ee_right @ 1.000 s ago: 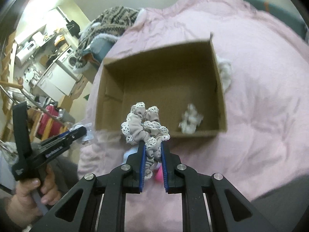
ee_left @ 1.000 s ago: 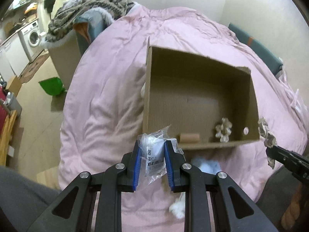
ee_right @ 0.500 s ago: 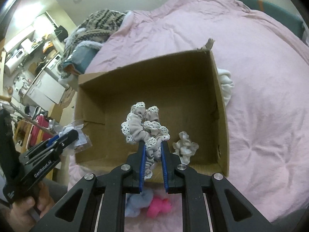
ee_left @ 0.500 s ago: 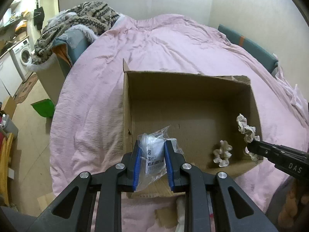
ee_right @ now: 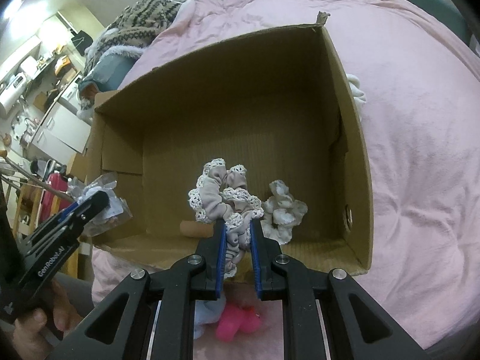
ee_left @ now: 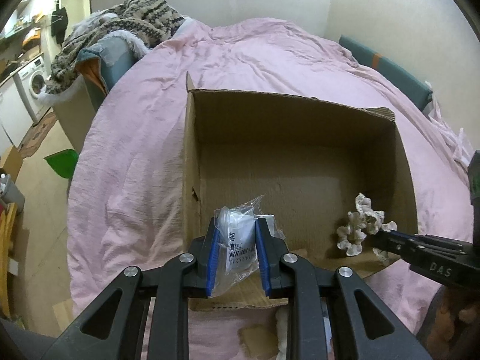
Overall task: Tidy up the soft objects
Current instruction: 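Carry the bag and scrunchie into the box and open both tools, then withdraw both tools from the box toward the blue scrunchie and pink duck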
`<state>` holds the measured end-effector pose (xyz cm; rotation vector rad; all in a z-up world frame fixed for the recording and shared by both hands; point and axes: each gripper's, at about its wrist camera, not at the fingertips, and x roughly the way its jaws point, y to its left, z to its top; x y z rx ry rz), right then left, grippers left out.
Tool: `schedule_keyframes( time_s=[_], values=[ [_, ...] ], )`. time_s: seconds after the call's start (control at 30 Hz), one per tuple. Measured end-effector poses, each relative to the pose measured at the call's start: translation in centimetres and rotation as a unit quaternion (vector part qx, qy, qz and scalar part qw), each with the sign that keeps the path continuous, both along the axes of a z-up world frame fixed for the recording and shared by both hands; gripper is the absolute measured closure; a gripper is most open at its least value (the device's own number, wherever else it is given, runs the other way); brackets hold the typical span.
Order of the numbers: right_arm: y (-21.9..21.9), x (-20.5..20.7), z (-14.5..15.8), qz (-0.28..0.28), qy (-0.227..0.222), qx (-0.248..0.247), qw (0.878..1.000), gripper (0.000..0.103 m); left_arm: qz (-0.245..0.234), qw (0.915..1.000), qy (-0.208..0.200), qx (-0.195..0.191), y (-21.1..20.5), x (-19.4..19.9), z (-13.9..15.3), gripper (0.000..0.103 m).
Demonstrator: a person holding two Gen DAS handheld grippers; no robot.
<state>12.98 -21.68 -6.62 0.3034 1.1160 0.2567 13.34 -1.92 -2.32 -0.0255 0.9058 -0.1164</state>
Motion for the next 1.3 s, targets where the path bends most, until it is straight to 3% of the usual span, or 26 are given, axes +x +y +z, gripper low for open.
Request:
schedule_keyframes(
  time_s=[0.27,0.57,0.67,0.7,0.73,0.8,1.3],
  values=[
    [0.8,0.2,-0.1,0.003,-0.001,-0.012,1.0,0.086,0.002,1.0,-0.001,0.001,-0.2,-0.1,0.0,0.082],
    [0.6,0.0,-0.1,0.005,-0.004,0.009,1.0,0.085,-0.01,0.9999,0.002,-0.002,-0.5,-0.6,0.0,0.081],
    [0.3,0.0,-0.1,0.001,-0.004,0.025,1.0,0.077,-0.009,1.0,-0.001,-0.003,-0.4,-0.6,0.1,0.067],
    [0.2,0.0,0.0,-0.001,-0.004,0.028,1.0,0.071,-0.006,1.0,-0.004,-0.003,-0.4,-0.7,0.3,0.055],
    [0.1,0.0,0.0,-0.004,-0.004,0.029,1.0,0.053,-0.005,1.0,-0.006,-0.006,-0.3,-0.8,0.4,0.048],
    [-0.2,-0.1,0.2,-0.02,-0.012,0.03,0.999,0.032,-0.004,0.9998,-0.013,-0.015,-0.3,-1.0,0.7,0.033],
    [-0.7,-0.1,0.6,-0.023,-0.017,0.038,0.999,0.032,0.0,0.9997,-0.015,-0.019,0.2,-1.3,1.2,0.033]
  ],
)
